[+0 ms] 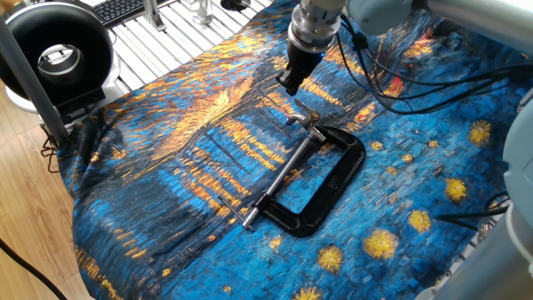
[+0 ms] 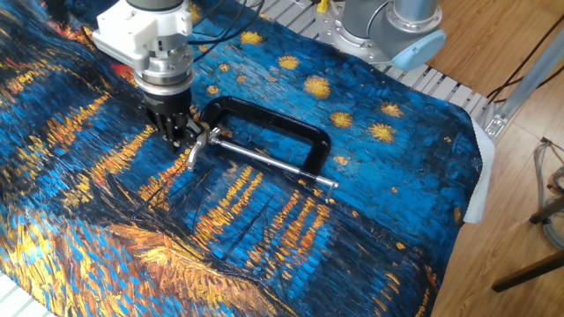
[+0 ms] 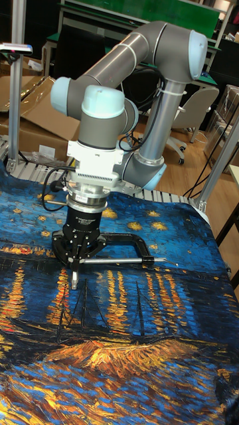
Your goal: Turn on the water tap
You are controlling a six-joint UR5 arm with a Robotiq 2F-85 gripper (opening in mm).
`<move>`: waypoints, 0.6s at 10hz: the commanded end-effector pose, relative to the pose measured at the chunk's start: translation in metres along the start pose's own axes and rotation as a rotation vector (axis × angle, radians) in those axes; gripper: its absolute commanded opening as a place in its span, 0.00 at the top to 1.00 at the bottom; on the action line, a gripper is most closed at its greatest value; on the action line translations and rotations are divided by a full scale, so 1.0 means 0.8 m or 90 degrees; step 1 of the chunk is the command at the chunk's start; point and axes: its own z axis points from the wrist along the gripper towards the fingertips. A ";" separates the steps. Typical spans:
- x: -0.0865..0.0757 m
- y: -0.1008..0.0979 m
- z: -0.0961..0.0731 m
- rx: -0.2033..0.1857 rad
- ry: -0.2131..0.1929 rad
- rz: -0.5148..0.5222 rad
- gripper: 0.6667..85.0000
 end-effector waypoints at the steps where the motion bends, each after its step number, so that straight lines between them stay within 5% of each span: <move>1: 0.003 0.005 0.000 -0.009 -0.007 0.011 1.00; 6: 0.006 0.014 0.003 -0.008 -0.011 0.019 1.00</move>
